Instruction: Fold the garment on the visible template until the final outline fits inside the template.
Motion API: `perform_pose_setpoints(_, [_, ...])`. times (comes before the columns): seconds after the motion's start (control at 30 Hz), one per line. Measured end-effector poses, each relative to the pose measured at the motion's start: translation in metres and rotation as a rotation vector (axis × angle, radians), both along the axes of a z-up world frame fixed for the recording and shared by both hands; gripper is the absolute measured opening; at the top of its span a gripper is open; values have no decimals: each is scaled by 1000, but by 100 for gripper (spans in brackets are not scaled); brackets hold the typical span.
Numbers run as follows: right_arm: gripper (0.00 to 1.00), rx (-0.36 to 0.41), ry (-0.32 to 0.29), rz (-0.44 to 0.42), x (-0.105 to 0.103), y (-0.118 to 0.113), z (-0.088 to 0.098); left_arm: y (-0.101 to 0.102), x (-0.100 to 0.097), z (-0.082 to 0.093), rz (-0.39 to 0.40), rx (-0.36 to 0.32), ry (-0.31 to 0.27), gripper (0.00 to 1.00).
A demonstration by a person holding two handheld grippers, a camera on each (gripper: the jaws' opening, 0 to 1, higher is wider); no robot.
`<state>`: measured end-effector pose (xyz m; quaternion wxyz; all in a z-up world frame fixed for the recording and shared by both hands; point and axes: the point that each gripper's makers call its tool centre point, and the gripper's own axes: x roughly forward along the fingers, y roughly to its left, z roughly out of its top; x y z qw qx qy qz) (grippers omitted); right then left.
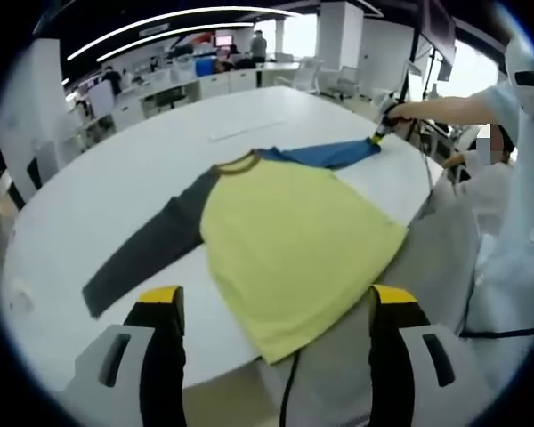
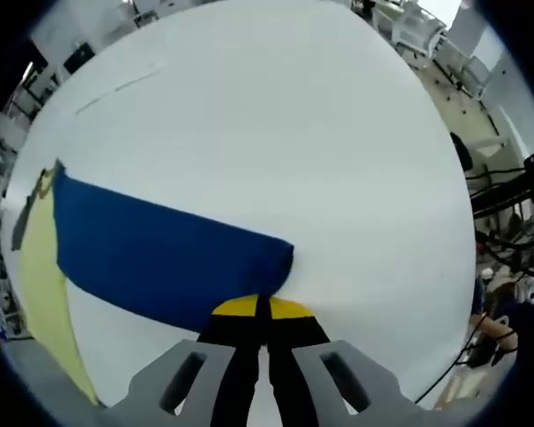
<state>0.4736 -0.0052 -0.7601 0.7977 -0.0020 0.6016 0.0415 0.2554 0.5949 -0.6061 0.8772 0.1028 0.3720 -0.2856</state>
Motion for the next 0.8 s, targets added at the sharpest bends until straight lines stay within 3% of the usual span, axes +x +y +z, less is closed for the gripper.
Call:
perform_pose_setpoints(0.33, [2,17,-22,10,1,5,21,4,1,1,-29,7,-7,85])
perform_pose_setpoints(0.8, [2,22,-77,96,5,36,59,8,5,0,-44,0,-17,90])
